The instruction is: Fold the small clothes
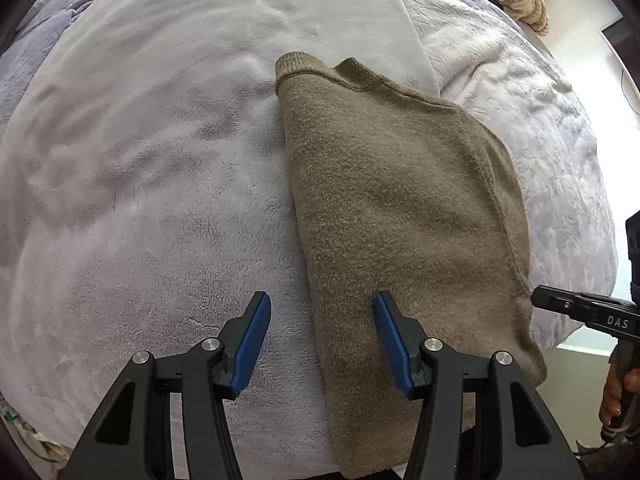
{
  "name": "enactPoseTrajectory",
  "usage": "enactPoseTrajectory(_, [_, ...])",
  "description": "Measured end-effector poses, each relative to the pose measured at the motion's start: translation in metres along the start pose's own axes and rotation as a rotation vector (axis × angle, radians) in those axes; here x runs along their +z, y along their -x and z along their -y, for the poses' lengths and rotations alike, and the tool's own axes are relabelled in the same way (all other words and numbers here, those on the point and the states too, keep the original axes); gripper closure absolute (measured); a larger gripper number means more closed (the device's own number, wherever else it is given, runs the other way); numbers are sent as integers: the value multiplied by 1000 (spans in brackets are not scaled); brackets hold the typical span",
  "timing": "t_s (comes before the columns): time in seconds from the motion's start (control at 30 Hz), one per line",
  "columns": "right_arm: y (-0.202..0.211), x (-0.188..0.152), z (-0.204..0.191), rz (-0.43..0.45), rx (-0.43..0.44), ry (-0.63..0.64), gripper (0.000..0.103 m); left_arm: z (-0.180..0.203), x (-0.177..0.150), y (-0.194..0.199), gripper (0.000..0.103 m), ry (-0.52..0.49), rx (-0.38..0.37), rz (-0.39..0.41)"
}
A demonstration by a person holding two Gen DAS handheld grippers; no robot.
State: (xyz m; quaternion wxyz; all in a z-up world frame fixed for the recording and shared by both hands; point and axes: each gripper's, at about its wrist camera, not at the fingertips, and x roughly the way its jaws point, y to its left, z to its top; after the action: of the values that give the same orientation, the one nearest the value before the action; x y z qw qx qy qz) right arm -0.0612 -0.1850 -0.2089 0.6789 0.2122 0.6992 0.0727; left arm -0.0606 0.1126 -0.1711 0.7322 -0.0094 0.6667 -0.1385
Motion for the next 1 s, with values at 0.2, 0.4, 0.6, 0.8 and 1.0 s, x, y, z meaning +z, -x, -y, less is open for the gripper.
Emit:
enactPoseTrajectory(0.2, [13, -4, 0, 22, -3, -30, 91, 0, -1, 3, 47, -10, 1, 0])
enactPoseTrajectory(0.4, [11, -2, -21, 22, -11, -20, 91, 1, -1, 8, 47, -13, 9, 1])
enactPoseTrajectory(0.6, [15, 2, -35, 35, -26, 3, 90, -1, 2, 16, 47, -1, 38, 8])
enactPoseTrajectory(0.8, [17, 5, -46, 45, -25, 20, 90, 0, 4, 23, 47, -11, 40, 14])
enactPoseTrajectory(1.0, [22, 8, -55, 55, -58, 26, 89, 4, 5, 34, 47, -6, 48, 26])
